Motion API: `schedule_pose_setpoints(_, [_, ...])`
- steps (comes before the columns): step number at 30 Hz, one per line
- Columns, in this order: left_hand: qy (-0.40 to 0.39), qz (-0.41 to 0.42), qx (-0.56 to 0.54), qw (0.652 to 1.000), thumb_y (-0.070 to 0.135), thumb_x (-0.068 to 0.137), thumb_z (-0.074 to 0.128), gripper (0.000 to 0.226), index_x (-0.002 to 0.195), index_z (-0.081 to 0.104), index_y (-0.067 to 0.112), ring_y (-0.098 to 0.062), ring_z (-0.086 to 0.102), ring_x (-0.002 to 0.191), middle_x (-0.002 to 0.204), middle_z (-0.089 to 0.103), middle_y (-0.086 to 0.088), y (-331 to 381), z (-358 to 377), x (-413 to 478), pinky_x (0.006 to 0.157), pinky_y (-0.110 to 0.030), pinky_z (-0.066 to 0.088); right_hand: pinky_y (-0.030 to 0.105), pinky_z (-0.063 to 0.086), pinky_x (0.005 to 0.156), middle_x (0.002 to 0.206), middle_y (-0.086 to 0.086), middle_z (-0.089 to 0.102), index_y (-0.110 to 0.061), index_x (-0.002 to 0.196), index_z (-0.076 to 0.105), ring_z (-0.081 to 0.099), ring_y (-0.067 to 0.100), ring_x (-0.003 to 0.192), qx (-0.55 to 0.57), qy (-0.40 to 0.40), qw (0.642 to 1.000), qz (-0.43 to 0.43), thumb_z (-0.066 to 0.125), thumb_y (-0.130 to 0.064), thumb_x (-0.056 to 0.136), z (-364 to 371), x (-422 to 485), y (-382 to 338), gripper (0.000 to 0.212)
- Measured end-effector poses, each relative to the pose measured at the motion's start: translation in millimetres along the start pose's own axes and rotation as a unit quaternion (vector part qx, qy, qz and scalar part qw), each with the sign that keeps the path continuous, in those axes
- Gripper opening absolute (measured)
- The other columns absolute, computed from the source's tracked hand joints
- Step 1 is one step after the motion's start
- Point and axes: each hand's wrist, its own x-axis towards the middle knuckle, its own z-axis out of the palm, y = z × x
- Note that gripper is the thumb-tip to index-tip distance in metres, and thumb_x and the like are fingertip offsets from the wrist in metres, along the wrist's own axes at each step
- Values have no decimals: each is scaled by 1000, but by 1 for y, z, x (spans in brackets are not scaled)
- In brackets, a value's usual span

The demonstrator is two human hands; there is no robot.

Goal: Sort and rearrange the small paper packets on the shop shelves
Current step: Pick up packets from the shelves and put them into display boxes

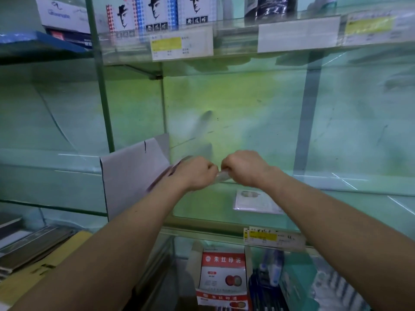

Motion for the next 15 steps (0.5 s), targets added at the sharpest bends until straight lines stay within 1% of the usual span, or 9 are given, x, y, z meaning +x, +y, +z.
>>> schedule_pose_setpoints(2, [-44, -13, -94, 994, 53, 88, 45, 44, 71, 61, 16, -24, 55, 69, 74, 61, -9, 2, -4, -2, 63, -33, 43, 30, 39, 72, 113, 4, 66, -24, 109, 66, 59, 27, 104, 9, 46, 999, 20, 51, -18, 90, -12, -5, 15, 25])
schedule_pose_setpoints(3, [-60, -9, -117, 991, 59, 84, 50, 48, 79, 66, 14, -25, 59, 70, 79, 65, -9, 4, -4, -3, 67, -35, 49, 30, 39, 72, 114, 2, 66, -25, 109, 66, 59, 26, 104, 12, 64, 997, 27, 50, -17, 89, -19, -8, 20, 27])
schedule_pose_setpoints(4, [-62, -6, -126, 990, 58, 81, 57, 46, 85, 68, 14, -26, 63, 74, 84, 68, -9, 8, -4, -6, 70, -38, 53, 30, 38, 70, 114, 1, 66, -25, 108, 66, 59, 26, 104, 16, 83, 996, 32, 49, -16, 89, -25, -12, 23, 28])
schedule_pose_setpoints(6, [-35, 4, -146, 989, 49, 79, 66, 39, 85, 66, 11, -31, 65, 80, 87, 69, -13, 17, -1, -9, 73, -40, 54, 30, 36, 68, 113, 0, 67, -24, 107, 67, 59, 27, 103, 25, 109, 993, 37, 48, -14, 88, -36, -17, 24, 28])
schedule_pose_setpoints(7, [-24, 10, -166, 986, 46, 80, 67, 39, 82, 64, 7, -32, 64, 77, 84, 68, -14, 21, 0, -10, 70, -40, 53, 30, 35, 68, 113, 0, 66, -24, 107, 67, 58, 28, 103, 27, 116, 992, 38, 48, -14, 88, -40, -20, 24, 29])
schedule_pose_setpoints(9, [-32, 10, -235, 971, 42, 82, 67, 38, 74, 57, 6, -27, 54, 65, 72, 59, -11, 30, -3, -13, 60, -34, 44, 31, 36, 68, 113, 0, 66, -23, 107, 66, 58, 27, 103, 28, 124, 991, 47, 46, -13, 88, -45, -25, 25, 29])
schedule_pose_setpoints(11, [-57, -1, -303, 951, 40, 84, 66, 32, 76, 57, 10, -21, 46, 65, 71, 52, -7, 39, -12, -17, 60, -29, 35, 30, 36, 68, 113, 0, 66, -22, 107, 66, 58, 27, 102, 26, 125, 990, 55, 46, -13, 88, -48, -31, 28, 29])
schedule_pose_setpoints(13, [-81, -10, -333, 939, 36, 85, 65, 29, 85, 63, 7, -21, 49, 70, 78, 54, -7, 47, -20, -19, 64, -29, 37, 30, 36, 67, 112, 1, 67, -21, 106, 66, 59, 28, 100, 17, 122, 991, 56, 46, -13, 88, -51, -35, 28, 27])
schedule_pose_setpoints(15, [-94, -7, -318, 943, 28, 86, 64, 22, 90, 65, 6, -22, 54, 70, 81, 59, -8, 53, -23, -20, 63, -27, 43, 31, 37, 68, 110, 1, 67, -20, 105, 66, 59, 28, 99, 15, 115, 992, 49, 47, -13, 88, -52, -36, 23, 27])
